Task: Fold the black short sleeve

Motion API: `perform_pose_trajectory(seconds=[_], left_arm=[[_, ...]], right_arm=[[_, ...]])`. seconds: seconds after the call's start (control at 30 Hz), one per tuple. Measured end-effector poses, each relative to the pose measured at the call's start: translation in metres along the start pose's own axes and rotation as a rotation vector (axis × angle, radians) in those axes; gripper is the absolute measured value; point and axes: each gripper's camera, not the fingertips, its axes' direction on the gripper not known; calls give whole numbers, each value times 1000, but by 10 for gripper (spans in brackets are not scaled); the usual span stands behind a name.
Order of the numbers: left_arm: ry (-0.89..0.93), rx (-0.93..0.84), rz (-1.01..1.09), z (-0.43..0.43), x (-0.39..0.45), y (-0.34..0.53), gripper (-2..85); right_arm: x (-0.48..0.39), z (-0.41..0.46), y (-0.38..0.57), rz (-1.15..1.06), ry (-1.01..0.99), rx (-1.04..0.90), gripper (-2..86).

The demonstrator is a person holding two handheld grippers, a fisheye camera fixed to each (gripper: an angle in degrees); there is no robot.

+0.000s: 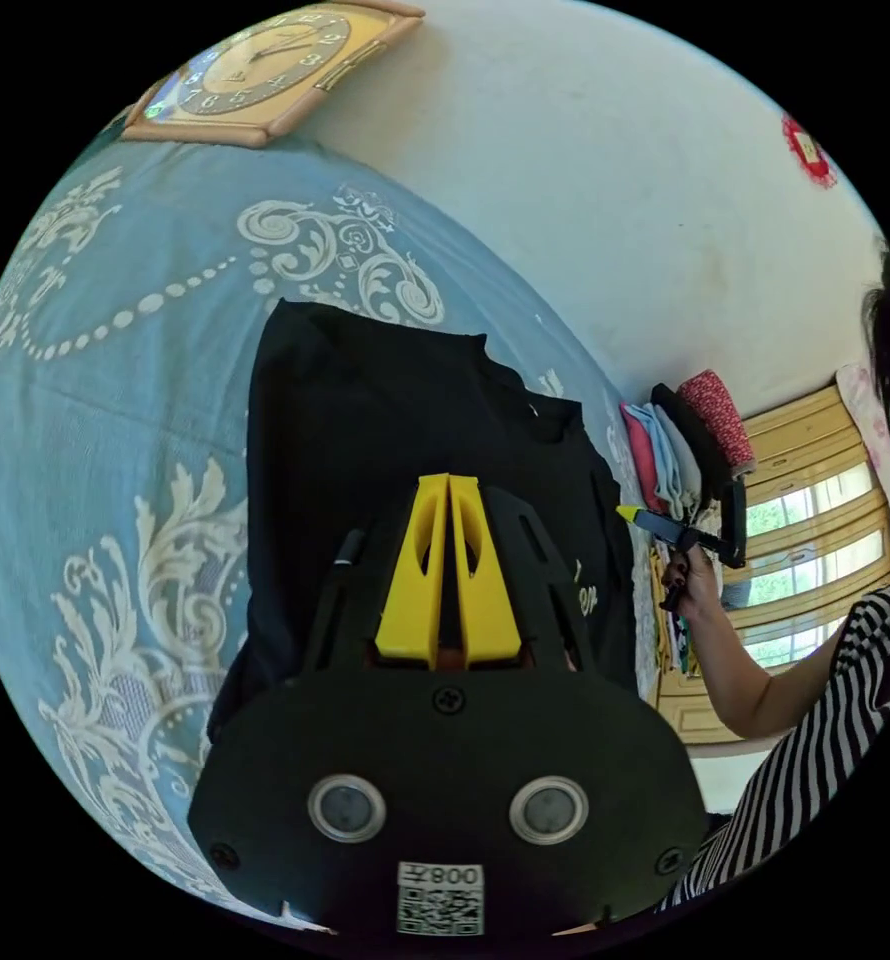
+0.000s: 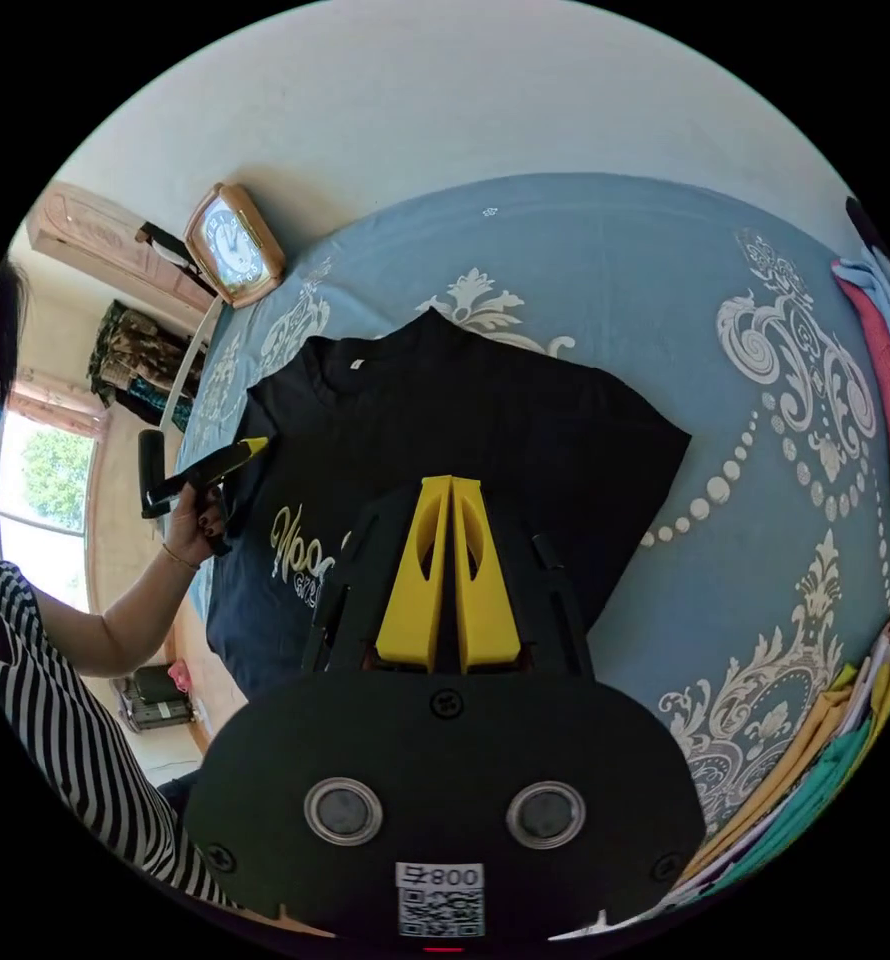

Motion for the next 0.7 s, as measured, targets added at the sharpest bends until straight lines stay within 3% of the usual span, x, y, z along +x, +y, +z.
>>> perform_pose_trajectory(seconds=[0.47, 0.7], left_arm=[[-62, -10, 52, 21, 26, -19, 2], [-65, 75, 70, 5, 37, 7, 1]], right_arm=[[20, -101, 78, 43, -69, 40, 1], [33, -149, 101, 49, 28, 57, 1]])
